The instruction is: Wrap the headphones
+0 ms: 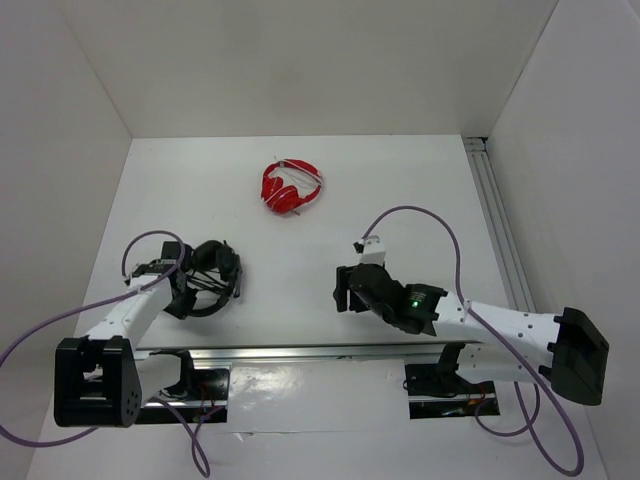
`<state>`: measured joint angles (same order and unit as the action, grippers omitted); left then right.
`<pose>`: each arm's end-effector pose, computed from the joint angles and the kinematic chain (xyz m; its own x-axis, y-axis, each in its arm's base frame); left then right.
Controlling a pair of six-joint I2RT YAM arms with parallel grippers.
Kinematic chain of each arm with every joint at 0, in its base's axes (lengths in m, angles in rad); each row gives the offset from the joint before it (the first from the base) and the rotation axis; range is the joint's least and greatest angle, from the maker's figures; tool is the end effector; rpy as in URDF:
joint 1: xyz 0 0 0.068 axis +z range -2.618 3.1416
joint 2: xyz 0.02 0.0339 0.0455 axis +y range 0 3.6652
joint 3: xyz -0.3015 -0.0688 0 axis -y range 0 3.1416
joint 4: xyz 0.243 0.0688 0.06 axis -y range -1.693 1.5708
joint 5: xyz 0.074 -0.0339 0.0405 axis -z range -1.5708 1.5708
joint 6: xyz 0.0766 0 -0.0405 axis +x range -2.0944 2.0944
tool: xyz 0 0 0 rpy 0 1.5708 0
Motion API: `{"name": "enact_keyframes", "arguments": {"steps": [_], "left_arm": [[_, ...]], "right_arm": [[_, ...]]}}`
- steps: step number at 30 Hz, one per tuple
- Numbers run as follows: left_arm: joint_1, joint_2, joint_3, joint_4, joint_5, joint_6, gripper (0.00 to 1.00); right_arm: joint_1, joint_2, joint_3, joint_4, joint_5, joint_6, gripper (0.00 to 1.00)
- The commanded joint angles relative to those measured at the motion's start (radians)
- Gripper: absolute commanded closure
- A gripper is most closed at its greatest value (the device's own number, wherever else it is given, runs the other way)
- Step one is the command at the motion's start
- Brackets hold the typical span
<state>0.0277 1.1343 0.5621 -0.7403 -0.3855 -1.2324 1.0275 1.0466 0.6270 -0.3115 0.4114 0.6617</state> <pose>0.1655 0.0334 0.1654 -0.2061 -0.8801 -0.4277 -0.9520 0.2814 -0.1203 0.1414 0.1749 0.2340 -0.6599 -0.0032 -0.7514 -0.2855 0.9261 0.2468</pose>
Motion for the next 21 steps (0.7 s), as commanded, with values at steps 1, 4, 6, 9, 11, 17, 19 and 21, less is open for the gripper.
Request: {"name": "enact_keyframes", "arguments": {"steps": [1,4,6,9,11,17,19,21], "left_arm": [[0.017,0.004,-0.041,0.042,-0.024,-0.062,0.84],[0.017,-0.048,-0.041,0.042,-0.013,-0.039,0.53],[0.017,-0.100,-0.041,-0.017,-0.004,-0.039,0.42],[0.017,-0.244,-0.030,-0.092,0.017,-0.056,0.13],[0.017,-0.367,0.005,-0.103,0.031,-0.032,0.00],[0.017,-0.508,0.163,-0.136,0.088,0.057,0.00],[0.017,-0.531,0.211,-0.136,0.151,0.162,0.00],[0.008,-0.531,0.283,-0.136,0.238,0.271,0.00]], "right_arm": [[0.058,0.023,-0.006,0.063,0.089,0.062,0.29],[0.101,0.036,0.004,0.063,0.089,0.082,0.27],[0.124,0.036,0.013,0.063,0.118,0.104,0.22],[0.154,0.003,0.031,0.040,0.127,0.124,0.03],[0.192,-0.009,0.052,0.031,0.138,0.124,0.00],[0.272,-0.019,0.086,-0.009,0.188,0.144,0.00],[0.308,-0.007,0.122,-0.040,0.216,0.154,0.00],[0.339,0.016,0.183,-0.090,0.245,0.154,0.00]]}}
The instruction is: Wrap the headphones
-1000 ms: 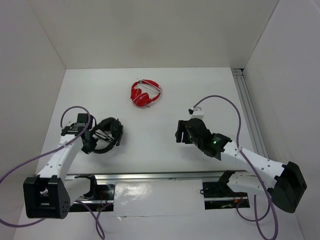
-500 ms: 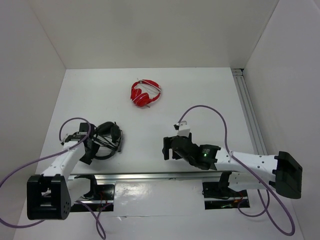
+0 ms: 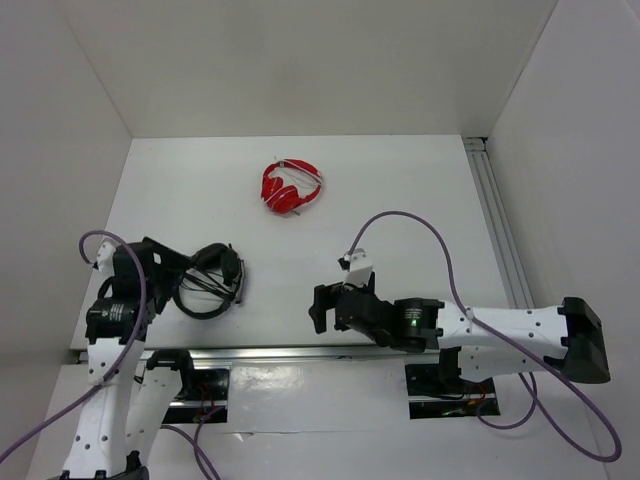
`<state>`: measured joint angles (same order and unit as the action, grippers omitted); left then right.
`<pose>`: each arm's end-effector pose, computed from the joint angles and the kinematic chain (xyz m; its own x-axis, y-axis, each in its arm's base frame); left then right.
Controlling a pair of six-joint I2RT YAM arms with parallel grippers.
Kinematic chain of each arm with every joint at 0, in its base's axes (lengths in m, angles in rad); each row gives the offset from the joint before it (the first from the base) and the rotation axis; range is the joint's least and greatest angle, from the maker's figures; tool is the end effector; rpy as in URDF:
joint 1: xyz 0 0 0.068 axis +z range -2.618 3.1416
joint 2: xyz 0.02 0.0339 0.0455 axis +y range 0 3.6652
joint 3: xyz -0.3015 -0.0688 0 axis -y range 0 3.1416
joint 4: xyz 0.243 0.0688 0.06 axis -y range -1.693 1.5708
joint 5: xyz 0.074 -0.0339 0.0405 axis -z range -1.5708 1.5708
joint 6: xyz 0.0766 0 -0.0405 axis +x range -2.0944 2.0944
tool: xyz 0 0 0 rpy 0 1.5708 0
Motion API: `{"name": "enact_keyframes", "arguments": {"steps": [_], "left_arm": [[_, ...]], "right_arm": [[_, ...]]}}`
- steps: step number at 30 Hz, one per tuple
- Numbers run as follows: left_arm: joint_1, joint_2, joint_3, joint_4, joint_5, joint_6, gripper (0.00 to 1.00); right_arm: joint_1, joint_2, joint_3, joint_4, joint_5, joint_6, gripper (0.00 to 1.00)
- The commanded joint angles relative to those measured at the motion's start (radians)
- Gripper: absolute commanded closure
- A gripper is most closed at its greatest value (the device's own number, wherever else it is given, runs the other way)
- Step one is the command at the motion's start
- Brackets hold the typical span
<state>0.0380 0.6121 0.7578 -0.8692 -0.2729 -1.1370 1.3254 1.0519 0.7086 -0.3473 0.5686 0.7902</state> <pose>0.1148 0.0250 0.2836 -0.0617 -0.8768 -0.4769 -0.7005 0.3784 -0.6051 0.0950 0.2095 0.2618 -0.6180 -0.0033 -0.7862 -0.3943 0.8664 0.3063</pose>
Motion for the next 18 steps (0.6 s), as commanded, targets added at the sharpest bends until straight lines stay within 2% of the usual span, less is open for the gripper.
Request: {"name": "enact_keyframes", "arguments": {"steps": [1,2,5,7,8,10,11,13,16,18], "left_arm": [[-0.003,-0.009,0.110,-0.007,0.144,0.245,0.00],[-0.013,-0.009,0.161,-0.007,0.153,0.334,0.00],[-0.030,-0.018,0.253,-0.101,0.179,0.486,0.00],[-0.039,-0.046,0.334,-0.165,0.146,0.555,0.00],[-0.039,-0.063,0.356,-0.189,0.124,0.600,0.00],[-0.088,-0.124,0.408,-0.249,0.066,0.583,0.00],[-0.107,-0.149,0.422,-0.272,0.066,0.568,0.00],[-0.142,-0.208,0.472,-0.329,0.012,0.525,0.00],[-0.185,-0.264,0.529,-0.421,-0.063,0.456,0.00],[-0.220,-0.276,0.541,-0.448,-0.063,0.433,0.00]], "right_arm": [[0.058,0.025,0.129,-0.085,0.126,0.036,0.00],[0.089,0.025,0.159,-0.155,0.146,0.037,0.00],[0.133,0.036,0.297,-0.342,0.237,0.057,0.00],[0.193,0.036,0.400,-0.451,0.289,0.099,0.00],[0.222,0.036,0.434,-0.578,0.356,0.166,0.00],[0.296,0.036,0.517,-0.715,0.413,0.252,0.00],[0.296,0.036,0.540,-0.852,0.440,0.342,0.00],[0.296,0.046,0.587,-0.967,0.462,0.417,0.00],[0.296,-0.036,0.588,-0.967,0.441,0.382,0.00],[0.305,-0.067,0.598,-0.967,0.441,0.373,0.00]]}}
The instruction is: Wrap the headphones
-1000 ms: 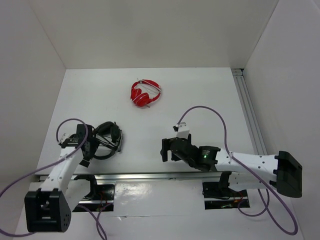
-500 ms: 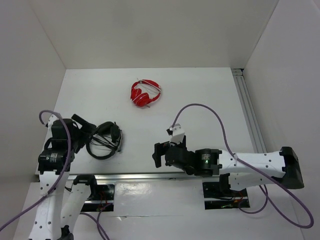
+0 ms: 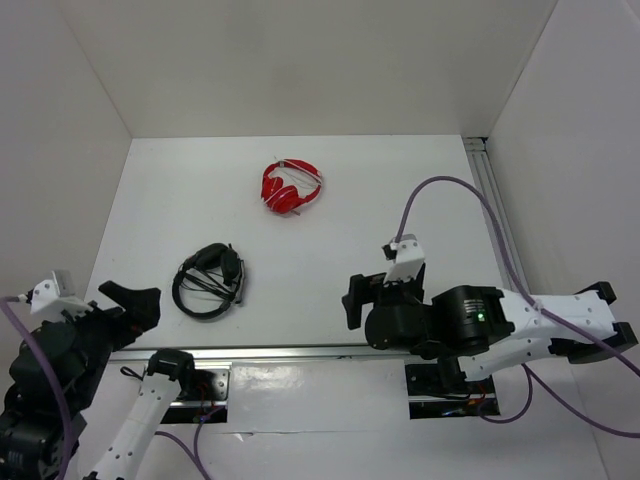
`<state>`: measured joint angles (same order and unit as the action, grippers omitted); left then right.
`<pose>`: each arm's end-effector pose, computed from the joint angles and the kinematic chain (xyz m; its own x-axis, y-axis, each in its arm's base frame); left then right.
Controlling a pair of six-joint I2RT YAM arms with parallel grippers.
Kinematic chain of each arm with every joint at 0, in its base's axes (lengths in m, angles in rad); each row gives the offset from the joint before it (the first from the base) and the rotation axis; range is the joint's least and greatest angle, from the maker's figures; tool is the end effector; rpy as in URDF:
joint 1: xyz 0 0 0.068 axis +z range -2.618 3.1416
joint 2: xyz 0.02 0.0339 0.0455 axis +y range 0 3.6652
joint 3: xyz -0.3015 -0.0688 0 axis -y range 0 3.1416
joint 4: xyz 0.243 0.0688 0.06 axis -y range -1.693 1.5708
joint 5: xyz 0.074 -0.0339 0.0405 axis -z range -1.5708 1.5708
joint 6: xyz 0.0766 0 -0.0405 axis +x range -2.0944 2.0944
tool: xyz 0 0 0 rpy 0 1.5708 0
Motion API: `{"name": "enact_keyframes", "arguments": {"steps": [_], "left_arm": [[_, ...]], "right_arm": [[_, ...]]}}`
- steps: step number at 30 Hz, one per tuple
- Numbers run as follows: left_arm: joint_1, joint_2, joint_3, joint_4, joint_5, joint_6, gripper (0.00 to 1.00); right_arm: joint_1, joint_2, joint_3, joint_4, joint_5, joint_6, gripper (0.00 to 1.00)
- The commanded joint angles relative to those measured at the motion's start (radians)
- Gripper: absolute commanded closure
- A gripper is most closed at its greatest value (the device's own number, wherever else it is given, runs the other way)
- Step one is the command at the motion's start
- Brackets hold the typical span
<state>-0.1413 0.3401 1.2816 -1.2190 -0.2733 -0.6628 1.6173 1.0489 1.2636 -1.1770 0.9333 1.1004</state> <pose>-0.0244 0.0244 0.4054 -0.1391 -0.5787 -0.8036 -0.2626 0.8040 -0.5335 0.0539 0.1654 0.3871 -0.5317 0.0129 -0.8468 -0.3131 0.9260 0.2107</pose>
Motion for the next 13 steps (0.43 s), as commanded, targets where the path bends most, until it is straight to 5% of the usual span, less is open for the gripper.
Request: {"name": "enact_keyframes", "arguments": {"steps": [1,13], "left_arm": [[-0.053,-0.004,0.034,-0.114,-0.063,-0.055,0.00],[-0.133,-0.089,0.047,-0.148,-0.087,-0.084,0.00]], "right_arm": [[0.013,-0.076,0.043,-0.138,0.067,0.050,0.00],[0.013,-0.089,0.034,-0.136,0.085,0.027,0.00]]}}
